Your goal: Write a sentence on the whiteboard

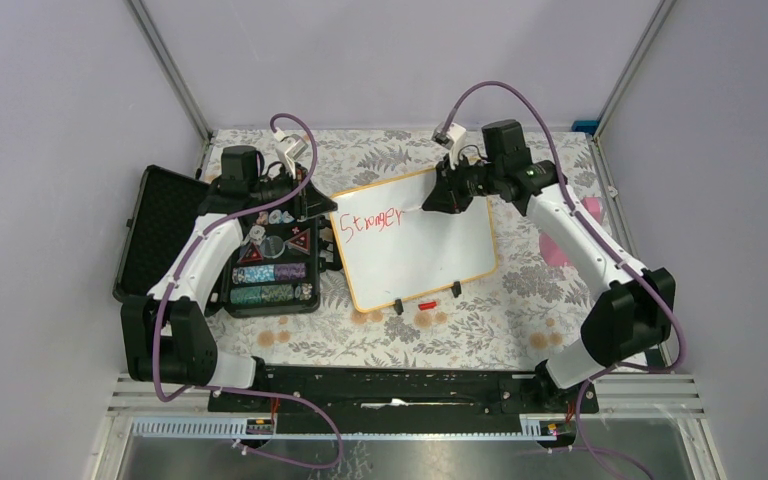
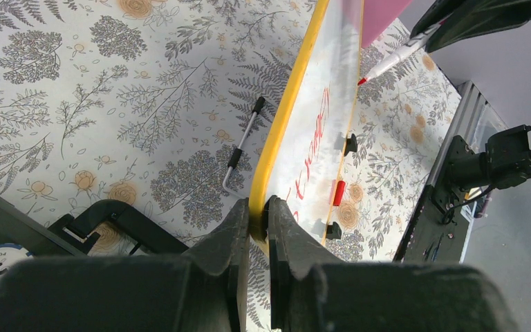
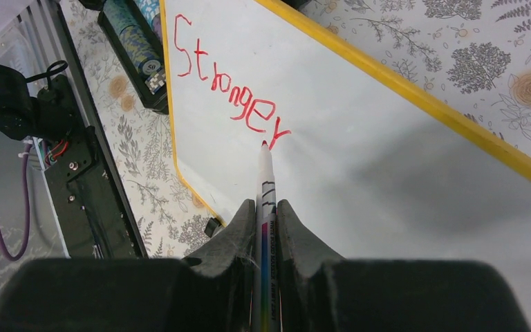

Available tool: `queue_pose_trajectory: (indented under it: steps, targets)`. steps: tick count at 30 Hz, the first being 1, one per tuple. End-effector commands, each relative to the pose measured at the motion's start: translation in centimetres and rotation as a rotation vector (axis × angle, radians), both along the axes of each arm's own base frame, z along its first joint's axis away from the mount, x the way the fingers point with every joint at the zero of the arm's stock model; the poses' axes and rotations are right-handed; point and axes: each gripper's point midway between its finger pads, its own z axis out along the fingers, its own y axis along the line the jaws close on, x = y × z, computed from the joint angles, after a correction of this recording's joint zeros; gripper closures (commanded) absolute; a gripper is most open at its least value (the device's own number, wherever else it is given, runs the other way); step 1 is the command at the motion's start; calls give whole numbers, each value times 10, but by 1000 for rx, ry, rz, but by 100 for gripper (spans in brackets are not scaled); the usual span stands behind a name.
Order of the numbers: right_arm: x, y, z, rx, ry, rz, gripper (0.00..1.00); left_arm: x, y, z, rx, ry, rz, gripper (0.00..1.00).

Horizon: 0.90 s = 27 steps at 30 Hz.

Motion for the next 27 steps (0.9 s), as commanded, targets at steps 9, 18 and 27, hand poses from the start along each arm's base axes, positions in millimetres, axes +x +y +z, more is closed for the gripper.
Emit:
queue_pose_trajectory:
  steps: [9,18,27]
  targets:
    - [6,-41,24,81,-19,-54,100,-8,-3,-9,50,-39,-26,100]
    - [9,-42,12,75,-34,-62,100,-9,-4,-9,47,-35,-29,100]
    - [5,-17,15,69,-44,-12,100,-9,-5,-8,47,-34,-31,100]
